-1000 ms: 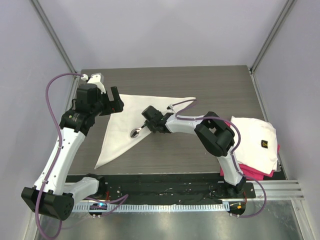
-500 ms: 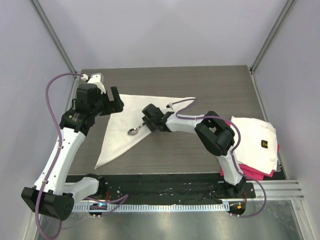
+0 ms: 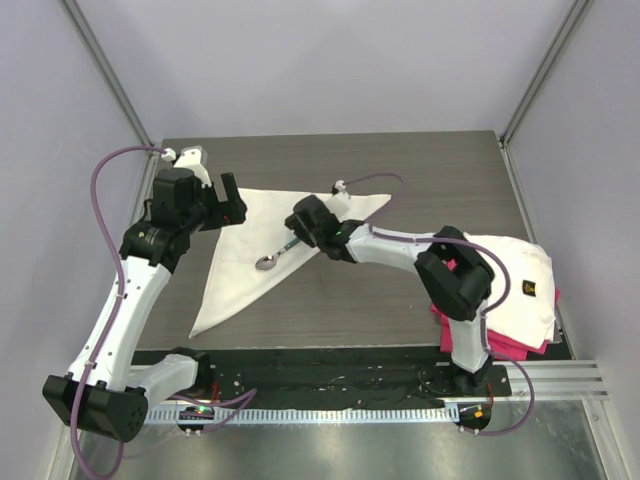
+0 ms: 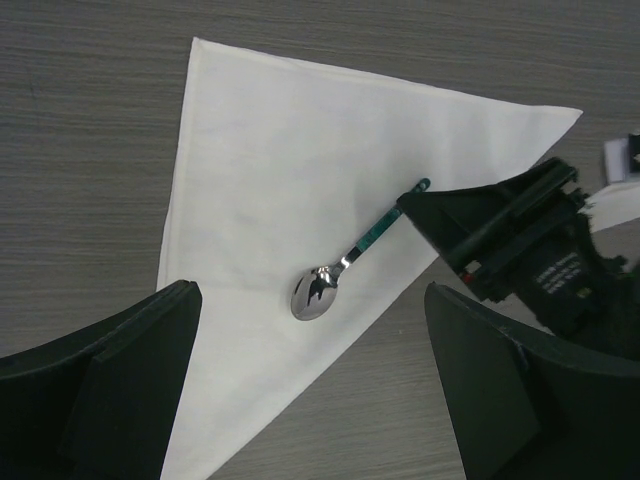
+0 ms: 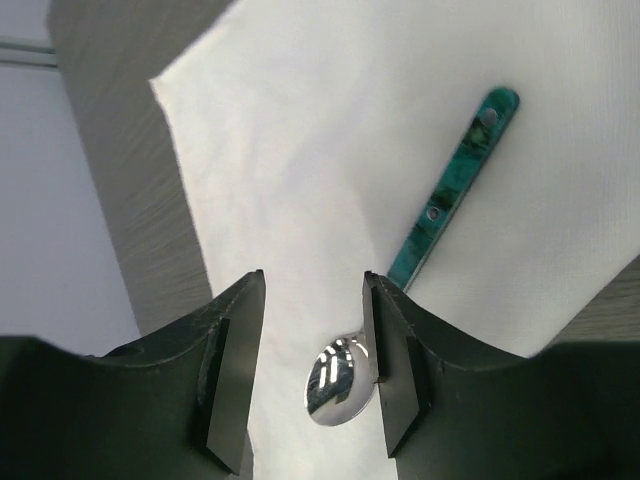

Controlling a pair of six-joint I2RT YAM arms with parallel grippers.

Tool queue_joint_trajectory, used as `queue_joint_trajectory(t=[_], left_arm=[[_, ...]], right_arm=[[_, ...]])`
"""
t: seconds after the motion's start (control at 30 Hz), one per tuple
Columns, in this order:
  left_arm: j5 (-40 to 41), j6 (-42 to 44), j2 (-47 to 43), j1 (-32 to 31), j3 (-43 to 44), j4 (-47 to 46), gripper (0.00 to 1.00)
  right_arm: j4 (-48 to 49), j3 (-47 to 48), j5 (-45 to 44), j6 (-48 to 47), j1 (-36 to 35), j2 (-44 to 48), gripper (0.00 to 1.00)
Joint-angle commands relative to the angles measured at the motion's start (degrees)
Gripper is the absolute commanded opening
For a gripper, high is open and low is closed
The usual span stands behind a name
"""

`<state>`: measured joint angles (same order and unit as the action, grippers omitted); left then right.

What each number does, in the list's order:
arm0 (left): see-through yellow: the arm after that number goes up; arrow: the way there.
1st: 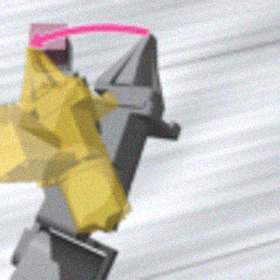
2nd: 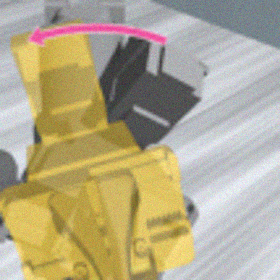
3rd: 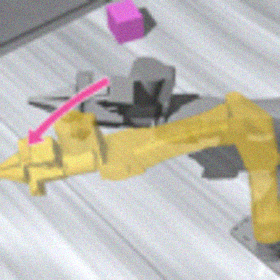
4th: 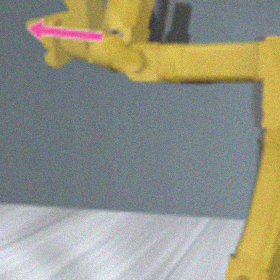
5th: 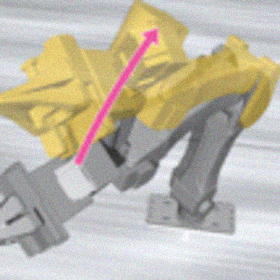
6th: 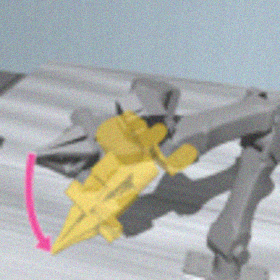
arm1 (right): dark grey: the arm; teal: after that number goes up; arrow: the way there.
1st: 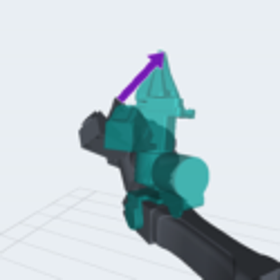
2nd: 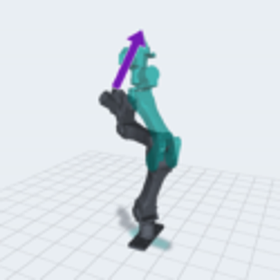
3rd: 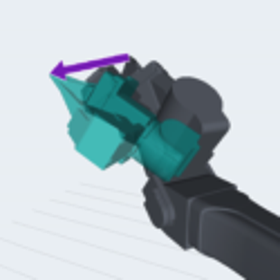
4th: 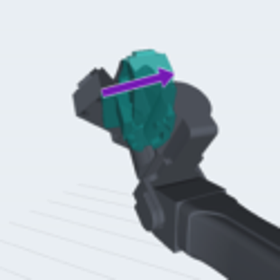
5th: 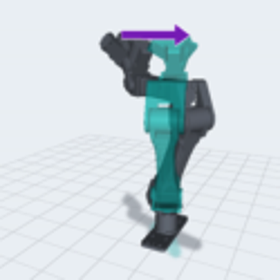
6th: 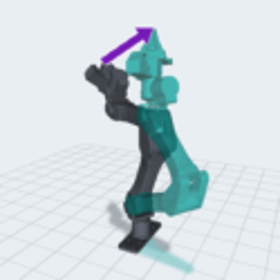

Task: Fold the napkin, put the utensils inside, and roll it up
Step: Place the utensil onto the napkin, then fold the napkin

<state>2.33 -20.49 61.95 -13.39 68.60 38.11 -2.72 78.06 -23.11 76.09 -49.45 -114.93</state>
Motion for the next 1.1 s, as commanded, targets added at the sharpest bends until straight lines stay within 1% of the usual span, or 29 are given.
queue_joint_trajectory(t=[0.0, 0.03, 0.07, 0.1, 0.13, 0.17, 0.2, 0.23, 0.27, 0.3, 0.33, 0.37, 0.43, 0.53, 0.63, 0.73, 0.93, 1.07], left_arm=[[0.22, 1.33, -2.01, -0.24, -1.44, -4.53, 1.0], [0.31, 1.42, -1.93, -0.24, -1.54, -4.53, 1.0], [0.66, 1.85, -1.58, -0.24, -1.54, -4.71, 1.0], [1.01, 2.12, -1.4, -0.24, -1.62, -4.71, 1.0], [1.71, 2.21, -1.22, -0.24, -1.71, -4.62, 1.0], [1.98, 2.64, -0.79, -0.24, -1.71, -4.71, 1.0], [1.98, 2.82, -0.61, -0.24, -1.8, -4.88, 1.0], [1.8, 2.91, -0.52, -0.24, -1.89, -4.8, 1.0], [0.85, 3.17, -0.34, -0.24, -2.06, -5.32, 1.0], [-0.03, 3.09, -0.52, -0.24, -2.24, -5.59, 1.0], [-0.83, 3.09, -0.69, -0.24, -2.33, -5.94, 1.0], [-1.96, 3.0, -0.78, -0.24, -2.76, -6.29, 1.0], [-4.17, 2.74, -1.05, -0.24, -3.12, -7.34, 1.0], [-5.58, 2.82, -0.78, -0.24, -3.56, -7.7, 1.0], [-6.19, 3.44, -0.08, -0.24, -3.47, -7.35, 1.0], [-6.9, 4.05, -0.17, -0.24, -3.65, -7.61, 1.0], [-8.3, 4.76, -0.17, -0.24, -4.09, -8.14, 1.0], [-7.78, 5.02, 0.01, -0.24, -4.09, -7.96, 1.0]], right_arm=[[8.78, -4.82, -2.22, -13.5, 6.1, 11.74, 0.53], [9.92, -6.76, -0.2, -14.39, 7.95, 12.97, 0.53], [11.06, -8.52, 3.65, -14.83, 12.23, 15.85, 0.52], [11.77, -11.85, 5.6, -17.36, 14.1, 17.1, 0.53], [12.91, -13.36, 9.8, -19.12, 16.38, 18.42, 0.53], [12.66, -15.38, 11.58, -21.32, 20.06, 20.08, 0.53], [12.22, -16.09, 12.99, -22.91, 22.18, 20.8, 0.53], [12.3, -16.88, 15.44, -26.92, 24.03, 21.33, 0.53], [12.39, -18.2, 19.3, -28.53, 25.7, 22.2, 0.53], [12.13, -18.73, 20.99, -29.94, 28.68, 22.47, 0.54], [11.43, -19.0, 22.31, -32.91, 30.1, 22.56, 0.54], [10.73, -19.09, 25.89, -34.16, 31.51, 22.39, 0.54], [8.36, -18.56, 27.85, -38.54, 34.85, 20.99, 0.55], [4.93, -16.19, 32.24, -41.72, 38.53, 16.86, 0.55], [5.09, -14.87, 36.46, -43.22, 40.83, 12.12, 0.54], [7.81, -13.99, 39.54, -43.4, 41.36, 7.9, 0.54], [13.17, -12.59, 39.99, -41.65, 41.98, 4.28, 0.54], [14.32, -10.31, 40.17, -40.24, 42.33, 1.04, 0.56]])
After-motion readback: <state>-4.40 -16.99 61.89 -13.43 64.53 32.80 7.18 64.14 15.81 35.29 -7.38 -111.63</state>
